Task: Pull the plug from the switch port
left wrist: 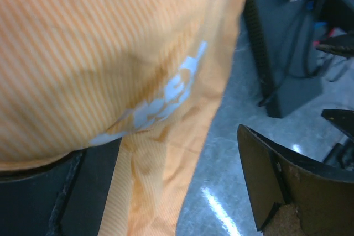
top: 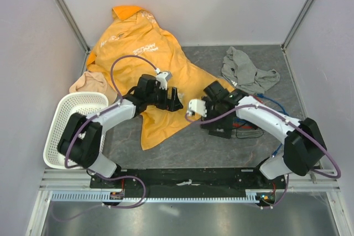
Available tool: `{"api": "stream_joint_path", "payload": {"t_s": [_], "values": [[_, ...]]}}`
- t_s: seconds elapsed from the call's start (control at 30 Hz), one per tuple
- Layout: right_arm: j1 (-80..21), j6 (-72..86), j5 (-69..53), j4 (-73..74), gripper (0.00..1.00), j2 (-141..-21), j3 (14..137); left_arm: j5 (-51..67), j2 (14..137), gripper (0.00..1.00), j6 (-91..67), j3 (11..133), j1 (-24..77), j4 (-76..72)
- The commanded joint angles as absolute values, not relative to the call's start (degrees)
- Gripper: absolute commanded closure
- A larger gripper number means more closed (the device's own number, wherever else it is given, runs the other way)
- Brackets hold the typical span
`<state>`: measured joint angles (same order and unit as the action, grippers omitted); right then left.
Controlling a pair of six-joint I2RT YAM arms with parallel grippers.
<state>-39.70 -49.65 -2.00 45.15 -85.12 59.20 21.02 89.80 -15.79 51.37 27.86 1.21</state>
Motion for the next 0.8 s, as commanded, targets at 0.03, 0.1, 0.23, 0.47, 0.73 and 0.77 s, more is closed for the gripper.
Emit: {"api": "stream_joint_path", "payload": {"t_s": [0.03, 0.1, 0.23, 0.47, 0.73, 0.77], "values": [[-31.4, -30.7, -17.2, 48.8, 0.02, -81.8, 68.9, 32.5, 78.3, 0.11, -14.8, 48.8, 27.1, -6.7], [-28.0, -27.3, -17.1, 45.4, 0.02, -82.8, 68.7, 38.2, 79.8, 0.22, -12.5, 48.7, 27.6, -4.5], [-24.4, -21.6, -6.5, 37.2, 0.02, -86.0, 67.5, 42.8, 85.9, 0.63, -9.6, 48.2, 29.7, -0.4], [-22.1, -20.6, 2.5, 29.3, 0.21, -93.3, 68.4, 39.6, 95.4, 0.98, -5.9, 52.0, 32.6, 2.8], [-22.1, -20.4, 6.6, 26.1, 0.27, -98.0, 68.2, 21.6, 103.2, 0.98, -3.3, 57.0, 32.5, 0.7], [-21.8, -20.4, 6.4, 26.1, 0.27, -98.4, 67.9, 21.4, 106.1, 0.98, -1.8, 60.3, 32.5, 0.7]]}}
